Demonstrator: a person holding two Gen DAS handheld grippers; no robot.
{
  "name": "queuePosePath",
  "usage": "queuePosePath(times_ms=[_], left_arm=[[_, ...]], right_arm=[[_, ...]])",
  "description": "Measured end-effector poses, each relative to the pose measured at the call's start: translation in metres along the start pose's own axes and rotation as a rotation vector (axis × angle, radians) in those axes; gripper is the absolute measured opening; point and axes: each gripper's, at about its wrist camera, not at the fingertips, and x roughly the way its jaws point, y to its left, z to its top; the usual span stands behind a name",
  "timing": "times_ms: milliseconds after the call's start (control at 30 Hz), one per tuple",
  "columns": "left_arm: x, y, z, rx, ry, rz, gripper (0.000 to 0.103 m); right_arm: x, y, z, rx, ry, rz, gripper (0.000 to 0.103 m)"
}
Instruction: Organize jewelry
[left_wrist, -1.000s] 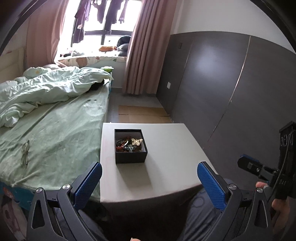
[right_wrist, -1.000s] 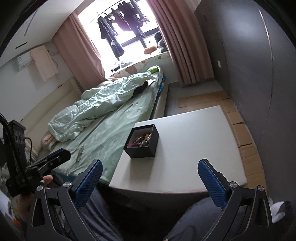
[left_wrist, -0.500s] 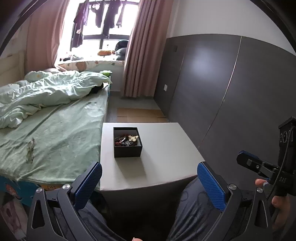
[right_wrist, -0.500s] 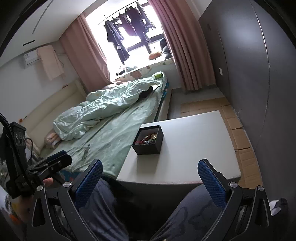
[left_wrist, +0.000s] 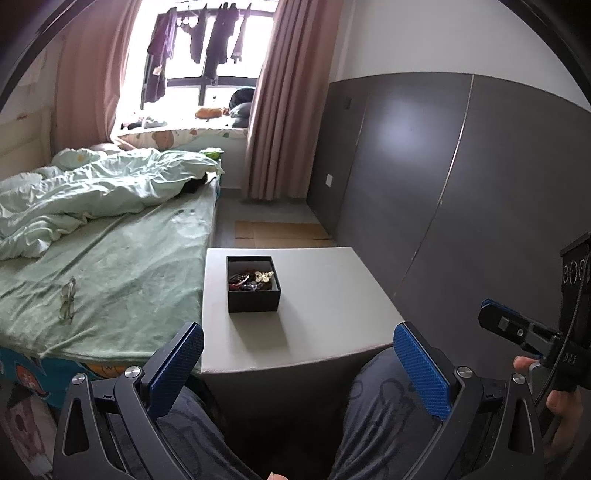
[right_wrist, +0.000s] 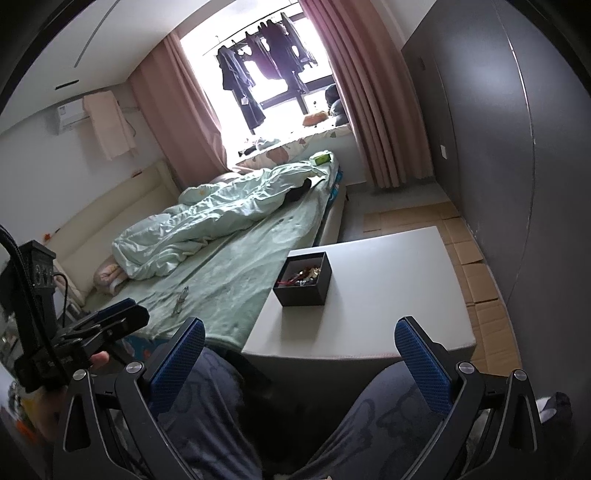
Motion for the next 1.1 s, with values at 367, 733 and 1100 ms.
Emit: queuePosePath(times_ms=[367, 733, 1100], left_arm=[[-0.003, -0.002, -0.002, 0.002, 0.0, 0.007, 0.103], [-0.004, -0.001, -0.004, -0.01, -0.006, 0.007, 0.103], [-0.003, 0.0, -0.004, -0.001, -0.001, 0.021, 0.103]], right_arm=[[-0.005, 0.006, -0.003, -0.007, 0.009, 0.037, 0.103], [-0.007, 0.009, -0.006, -0.017, 0.013, 0.036, 0.103], [-0.008, 0.009, -0.006, -0.003, 0.007, 0.027, 0.103]])
